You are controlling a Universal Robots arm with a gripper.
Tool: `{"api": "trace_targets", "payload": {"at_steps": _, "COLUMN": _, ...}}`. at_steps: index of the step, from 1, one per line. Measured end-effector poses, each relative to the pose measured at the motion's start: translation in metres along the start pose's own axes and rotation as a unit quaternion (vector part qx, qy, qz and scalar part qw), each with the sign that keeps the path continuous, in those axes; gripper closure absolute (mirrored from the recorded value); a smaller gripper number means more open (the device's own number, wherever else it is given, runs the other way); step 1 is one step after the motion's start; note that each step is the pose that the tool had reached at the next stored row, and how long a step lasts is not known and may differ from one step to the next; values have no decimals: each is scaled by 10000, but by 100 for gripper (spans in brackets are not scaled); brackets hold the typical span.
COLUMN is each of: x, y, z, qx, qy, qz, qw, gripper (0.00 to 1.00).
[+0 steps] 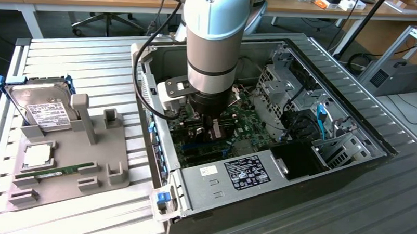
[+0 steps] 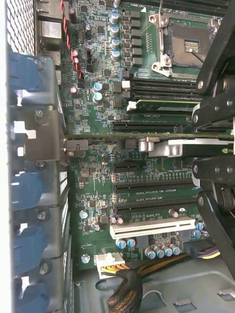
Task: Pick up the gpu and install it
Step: 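Insert the gpu into the slot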
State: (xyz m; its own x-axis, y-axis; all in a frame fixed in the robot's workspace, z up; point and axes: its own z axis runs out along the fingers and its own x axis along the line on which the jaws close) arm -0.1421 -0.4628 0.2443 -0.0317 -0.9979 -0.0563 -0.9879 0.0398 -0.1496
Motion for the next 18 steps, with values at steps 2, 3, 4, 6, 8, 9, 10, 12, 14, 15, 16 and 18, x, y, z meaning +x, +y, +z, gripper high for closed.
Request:
{"api": "trace_targets", "payload": {"at_steps": 2, "x": 0, "y": -2, "z": 0, "qx": -4, "qy": -2, "qz": -18, "qw": 10000, "gripper": 73}}
{"api": "trace_targets", "payload": {"at_steps": 3, "x": 0, "y": -3, "z": 1, "qx": -8, "qy": -3, "qz": -24, "qw": 10000, "gripper": 73}}
{"api": "trace_targets", "payload": {"at_steps": 4, "x": 0, "y": -6, "z": 1, "qx": -16, "qy": -3, "qz": -30, "qw": 10000, "gripper": 73}}
{"api": "trace_targets", "payload": {"at_steps": 6, "x": 0, "y": -7, "z": 1, "qx": -19, "qy": -4, "qz": -36, "qw": 10000, "gripper": 73}}
{"api": "trace_targets", "payload": {"at_steps": 8, "x": 0, "y": -7, "z": 1, "qx": -19, "qy": -4, "qz": -36, "qw": 10000, "gripper": 73}}
{"api": "trace_targets", "payload": {"at_steps": 9, "x": 0, "y": -7, "z": 1, "qx": -19, "qy": -4, "qz": -36, "qw": 10000, "gripper": 73}}
{"api": "trace_targets", "payload": {"at_steps": 10, "x": 0, "y": -7, "z": 1, "qx": -19, "qy": -4, "qz": -36, "qw": 10000, "gripper": 73}}
{"api": "trace_targets", "payload": {"at_steps": 12, "x": 0, "y": -7, "z": 1, "qx": -19, "qy": -4, "qz": -36, "qw": 10000, "gripper": 73}}
{"api": "trace_targets", "payload": {"at_steps": 14, "x": 0, "y": -7, "z": 1, "qx": -19, "qy": -4, "qz": -36, "qw": 10000, "gripper": 73}}
{"api": "trace_targets", "payload": {"at_steps": 15, "x": 0, "y": -7, "z": 1, "qx": -19, "qy": -4, "qz": -36, "qw": 10000, "gripper": 73}}
{"api": "trace_targets", "payload": {"at_steps": 16, "x": 0, "y": -7, "z": 1, "qx": -19, "qy": -4, "qz": -36, "qw": 10000, "gripper": 73}}
{"api": "trace_targets", "payload": {"at_steps": 18, "x": 0, "y": -7, "z": 1, "qx": -19, "qy": -4, "qz": -36, "qw": 10000, "gripper": 73}}
